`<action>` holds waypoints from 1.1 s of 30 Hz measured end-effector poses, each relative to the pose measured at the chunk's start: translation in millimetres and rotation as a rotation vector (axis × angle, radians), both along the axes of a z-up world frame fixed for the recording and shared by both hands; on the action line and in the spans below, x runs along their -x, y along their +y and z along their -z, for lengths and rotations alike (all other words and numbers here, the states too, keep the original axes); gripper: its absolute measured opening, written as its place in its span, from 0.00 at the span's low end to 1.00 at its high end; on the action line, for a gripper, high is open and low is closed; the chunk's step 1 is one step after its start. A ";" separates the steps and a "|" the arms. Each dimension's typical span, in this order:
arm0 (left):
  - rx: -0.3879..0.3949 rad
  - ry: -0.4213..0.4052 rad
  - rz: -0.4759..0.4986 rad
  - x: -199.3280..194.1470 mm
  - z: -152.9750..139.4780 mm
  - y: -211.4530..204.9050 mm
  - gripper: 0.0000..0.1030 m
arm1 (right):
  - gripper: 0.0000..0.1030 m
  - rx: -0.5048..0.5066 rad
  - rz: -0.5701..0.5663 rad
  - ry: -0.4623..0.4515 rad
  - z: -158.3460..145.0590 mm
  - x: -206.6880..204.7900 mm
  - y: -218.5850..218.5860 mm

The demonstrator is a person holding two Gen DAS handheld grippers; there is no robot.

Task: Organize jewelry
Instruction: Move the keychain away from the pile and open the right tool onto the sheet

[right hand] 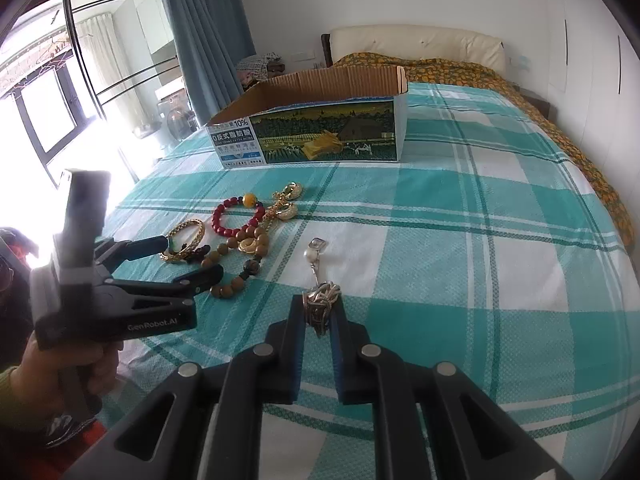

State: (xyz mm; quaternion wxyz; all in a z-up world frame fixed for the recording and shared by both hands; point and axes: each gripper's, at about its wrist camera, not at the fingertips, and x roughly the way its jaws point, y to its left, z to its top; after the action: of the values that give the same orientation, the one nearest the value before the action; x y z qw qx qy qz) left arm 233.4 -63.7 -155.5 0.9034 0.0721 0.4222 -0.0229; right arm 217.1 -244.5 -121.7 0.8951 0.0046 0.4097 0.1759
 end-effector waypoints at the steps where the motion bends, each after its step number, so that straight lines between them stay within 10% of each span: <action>1: -0.013 -0.004 0.002 4.1 -0.8 0.6 0.90 | 0.12 -0.003 0.002 -0.001 -0.5 1.5 -1.4; 18: 0.110 0.105 0.026 47.3 7.5 49.8 0.92 | 0.14 0.014 0.049 0.049 18.4 17.3 -19.2; 22: 0.108 0.091 0.065 48.2 6.8 39.9 0.89 | 0.60 0.026 0.079 0.041 19.5 22.0 -28.3; 33: 0.125 0.078 0.100 51.9 1.3 36.6 0.59 | 0.62 0.151 0.022 0.050 36.3 10.7 -7.3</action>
State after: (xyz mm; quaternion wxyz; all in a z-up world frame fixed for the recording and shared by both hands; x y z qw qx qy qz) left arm 181.5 -27.1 -156.8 0.8867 0.0356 0.4507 -0.0969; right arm 206.4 -251.8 -158.0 0.8841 -0.0540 0.4441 0.1347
